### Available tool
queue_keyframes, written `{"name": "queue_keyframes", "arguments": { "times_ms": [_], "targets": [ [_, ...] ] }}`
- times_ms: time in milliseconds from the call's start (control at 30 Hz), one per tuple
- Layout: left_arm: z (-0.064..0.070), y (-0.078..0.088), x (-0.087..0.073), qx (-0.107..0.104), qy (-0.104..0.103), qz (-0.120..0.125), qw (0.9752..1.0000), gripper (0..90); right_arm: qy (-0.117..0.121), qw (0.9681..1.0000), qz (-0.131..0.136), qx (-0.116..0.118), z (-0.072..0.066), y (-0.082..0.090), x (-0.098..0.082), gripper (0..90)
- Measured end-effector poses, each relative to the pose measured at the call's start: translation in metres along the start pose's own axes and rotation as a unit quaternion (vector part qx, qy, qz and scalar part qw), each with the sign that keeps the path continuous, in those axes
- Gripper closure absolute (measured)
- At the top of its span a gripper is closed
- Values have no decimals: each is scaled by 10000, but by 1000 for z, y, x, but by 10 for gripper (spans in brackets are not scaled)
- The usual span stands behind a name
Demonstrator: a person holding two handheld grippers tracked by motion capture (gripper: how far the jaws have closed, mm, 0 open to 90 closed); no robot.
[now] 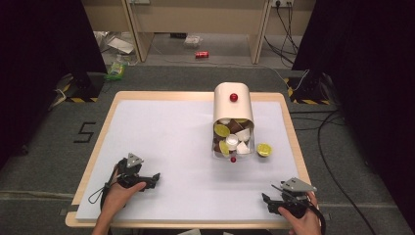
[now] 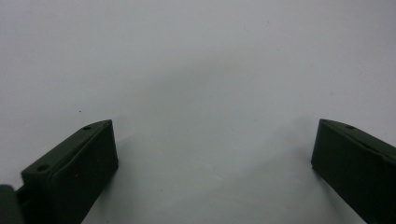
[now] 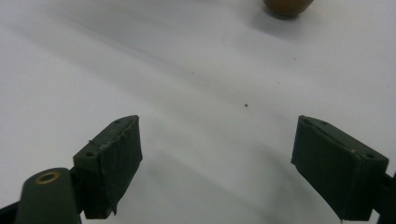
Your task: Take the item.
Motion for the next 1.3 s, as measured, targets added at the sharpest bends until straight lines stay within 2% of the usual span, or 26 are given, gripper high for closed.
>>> {"name": "queue_keyframes", "arguments": {
  "times_ms": [200, 433, 800, 1300],
  "targets": [
    [0, 0, 0, -1, 9, 7, 10000, 0, 17, 10000, -2, 5, -2, 3, -7, 164],
    [0, 0, 0, 1, 2, 0, 10000, 0, 88, 9999, -131, 2, -5, 1, -16, 163],
    [0, 0, 0, 3, -1, -1, 10000, 0, 1, 9999, -124, 46, -5, 1, -18, 157],
    [0, 0, 0, 2, 0, 0, 10000, 0, 57, 9999, -50, 109, -4, 1, -19, 146]
  ]
}}
Point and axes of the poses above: each handheld gripper's, and its own axes: y roughly backward along the jaws, x roughly out of its top, z roughly to its right, the point moved 7 cm from there along -y, roughly forward along the jaws, and after that the axes turned 15 degrees about -z, right-handed, at the moved point
